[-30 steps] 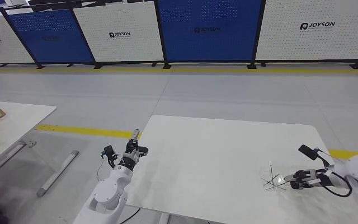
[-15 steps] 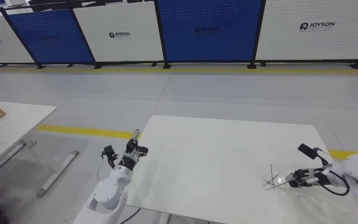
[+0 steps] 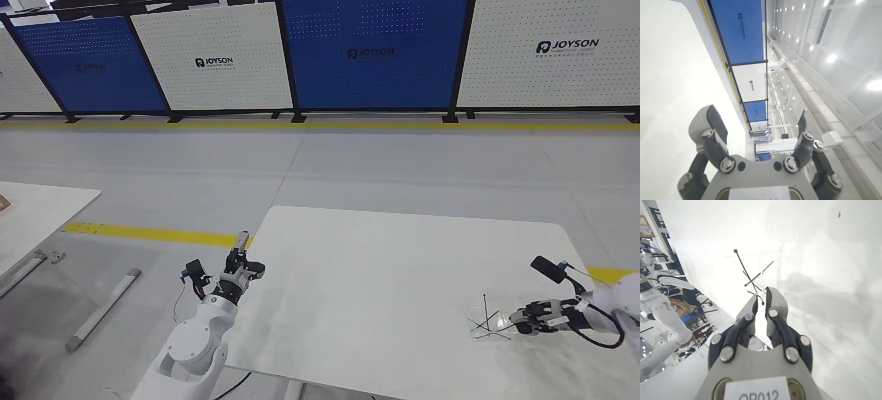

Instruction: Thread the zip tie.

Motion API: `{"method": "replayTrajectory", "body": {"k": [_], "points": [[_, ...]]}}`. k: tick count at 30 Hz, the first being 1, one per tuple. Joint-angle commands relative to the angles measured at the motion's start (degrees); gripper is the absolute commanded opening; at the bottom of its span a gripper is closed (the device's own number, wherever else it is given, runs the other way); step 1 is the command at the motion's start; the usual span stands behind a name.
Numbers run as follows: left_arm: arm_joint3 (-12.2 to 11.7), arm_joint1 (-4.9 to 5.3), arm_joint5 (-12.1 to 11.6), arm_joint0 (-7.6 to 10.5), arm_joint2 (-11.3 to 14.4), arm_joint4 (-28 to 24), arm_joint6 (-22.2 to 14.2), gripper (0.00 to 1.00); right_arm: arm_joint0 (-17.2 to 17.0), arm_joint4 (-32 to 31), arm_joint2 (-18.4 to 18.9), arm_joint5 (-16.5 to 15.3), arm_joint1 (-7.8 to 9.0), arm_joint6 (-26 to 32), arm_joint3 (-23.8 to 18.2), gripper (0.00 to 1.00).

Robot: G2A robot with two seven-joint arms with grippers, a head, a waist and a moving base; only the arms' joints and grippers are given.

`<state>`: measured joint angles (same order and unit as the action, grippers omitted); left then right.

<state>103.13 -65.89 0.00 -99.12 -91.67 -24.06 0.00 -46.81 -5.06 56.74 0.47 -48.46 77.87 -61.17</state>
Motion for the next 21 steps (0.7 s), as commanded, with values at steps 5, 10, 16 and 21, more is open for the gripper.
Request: {"method": "replayTrajectory", "body": {"k": [5, 10, 16, 21], "points": [[0.00, 0.00, 0.00, 0.00, 0.00, 0.00, 0.00, 1.00, -0.01, 0.02, 0.19, -0.03, 0.01, -0.05, 0.13, 0.00], [0.00, 0.00, 0.00, 0.00, 0.00, 0.00, 0.00, 1.00, -0.25, 0.01, 0.64, -0.02, 0.15, -0.14, -0.24, 0.00], [0.00, 0.00, 0.00, 0.00, 0.00, 0.00, 0.00, 1.00, -1.29, -0.02, 2.39, -0.36, 0.80, -0.64, -1.19, 0.00], [0.00, 0.00, 0.00, 0.00, 0.00, 0.00, 0.00, 1.00, -4.18, 1.52, 6.90, -1.90, 2.30, -1.57, -2.76, 0.00]]}}
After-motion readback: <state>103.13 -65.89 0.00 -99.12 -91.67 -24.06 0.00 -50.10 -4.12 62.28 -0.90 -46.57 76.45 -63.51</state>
